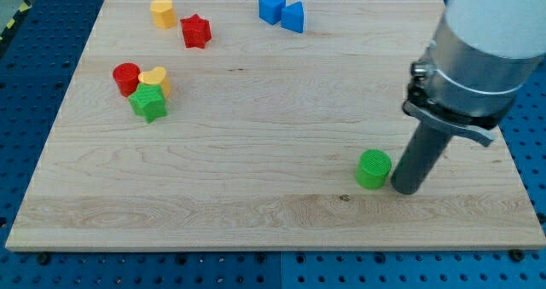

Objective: Push green circle diagonal to the green star

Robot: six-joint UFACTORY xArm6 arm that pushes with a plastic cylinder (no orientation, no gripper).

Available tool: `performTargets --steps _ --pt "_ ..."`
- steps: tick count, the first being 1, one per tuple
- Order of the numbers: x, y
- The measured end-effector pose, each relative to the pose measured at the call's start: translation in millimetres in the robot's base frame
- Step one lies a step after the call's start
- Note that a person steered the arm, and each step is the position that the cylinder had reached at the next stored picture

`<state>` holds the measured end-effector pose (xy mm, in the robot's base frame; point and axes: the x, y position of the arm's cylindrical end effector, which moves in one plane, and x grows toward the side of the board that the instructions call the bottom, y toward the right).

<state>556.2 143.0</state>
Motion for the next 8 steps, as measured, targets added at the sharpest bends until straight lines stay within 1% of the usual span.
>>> performTargets --steps 1,2,3,4,6,7,8 --pt "-4.5 -20.1" --pt "-32.5 -25.9" --pt "-39.7 -32.9" --pt "-39.7 -38.2" --pt "-38.6 -67.2" --pt "-26.1 -79.1" --pt "-23.3 -95.8"
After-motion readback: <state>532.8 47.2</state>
